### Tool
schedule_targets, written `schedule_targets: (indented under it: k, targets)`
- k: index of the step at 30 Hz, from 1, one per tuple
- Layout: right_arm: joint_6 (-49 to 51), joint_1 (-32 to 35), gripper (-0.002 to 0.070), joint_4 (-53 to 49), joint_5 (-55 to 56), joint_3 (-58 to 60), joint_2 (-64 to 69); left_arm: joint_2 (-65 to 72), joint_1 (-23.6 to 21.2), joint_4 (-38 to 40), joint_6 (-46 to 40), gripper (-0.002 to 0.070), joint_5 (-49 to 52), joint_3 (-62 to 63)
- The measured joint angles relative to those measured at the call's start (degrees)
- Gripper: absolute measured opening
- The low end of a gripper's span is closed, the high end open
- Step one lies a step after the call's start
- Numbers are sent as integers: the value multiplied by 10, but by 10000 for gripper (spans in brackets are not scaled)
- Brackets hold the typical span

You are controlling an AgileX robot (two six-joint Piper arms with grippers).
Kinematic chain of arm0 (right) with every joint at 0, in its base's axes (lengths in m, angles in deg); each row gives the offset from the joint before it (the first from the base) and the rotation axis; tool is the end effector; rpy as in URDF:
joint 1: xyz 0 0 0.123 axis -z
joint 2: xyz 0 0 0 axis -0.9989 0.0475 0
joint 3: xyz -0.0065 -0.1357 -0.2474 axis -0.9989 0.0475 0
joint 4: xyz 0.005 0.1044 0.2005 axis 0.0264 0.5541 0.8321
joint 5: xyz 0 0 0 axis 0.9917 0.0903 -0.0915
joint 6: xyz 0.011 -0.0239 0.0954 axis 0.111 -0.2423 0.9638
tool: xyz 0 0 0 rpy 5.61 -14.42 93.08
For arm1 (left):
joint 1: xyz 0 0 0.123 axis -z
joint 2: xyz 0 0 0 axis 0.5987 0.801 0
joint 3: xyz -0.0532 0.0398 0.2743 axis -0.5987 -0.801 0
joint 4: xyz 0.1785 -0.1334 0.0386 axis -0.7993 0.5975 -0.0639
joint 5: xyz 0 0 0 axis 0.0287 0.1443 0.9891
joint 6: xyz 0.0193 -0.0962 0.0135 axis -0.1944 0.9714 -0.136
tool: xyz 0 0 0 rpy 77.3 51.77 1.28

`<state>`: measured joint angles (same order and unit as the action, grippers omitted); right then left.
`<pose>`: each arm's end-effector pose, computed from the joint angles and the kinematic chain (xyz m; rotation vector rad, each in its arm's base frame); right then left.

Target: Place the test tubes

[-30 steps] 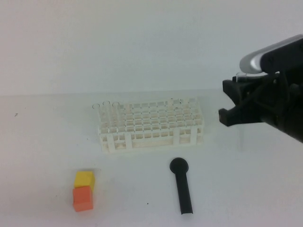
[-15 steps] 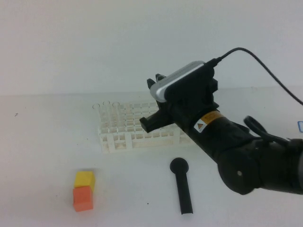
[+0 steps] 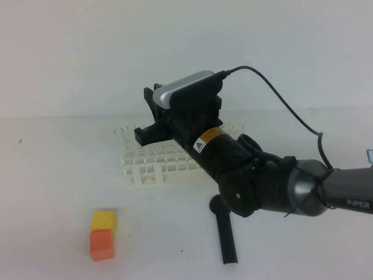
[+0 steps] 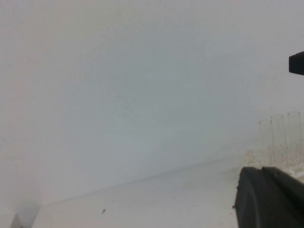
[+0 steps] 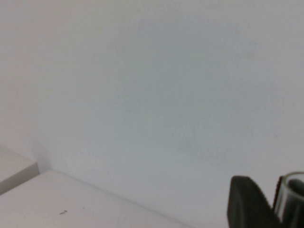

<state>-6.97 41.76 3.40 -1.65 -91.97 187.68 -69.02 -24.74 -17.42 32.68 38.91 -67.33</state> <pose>0.3294 0.3127 0.2364 -0.4344 1.4245 0.5451 0.0383 -0.0133 0.2127 0.4237 1.4248 0.0448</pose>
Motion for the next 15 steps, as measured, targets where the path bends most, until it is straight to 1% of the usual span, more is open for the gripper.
schedule_targets:
  k: [4,12,15]
  targets:
    - [4,0,113,-18,0,-5,10,0,0,0,0,-1,0,0]
    - [5,-1,113,-22,6,-5,31,0,0,0,0,-1,0,0]
    - [-9,-1,113,-22,9,-5,32,0,0,0,0,-1,0,0]
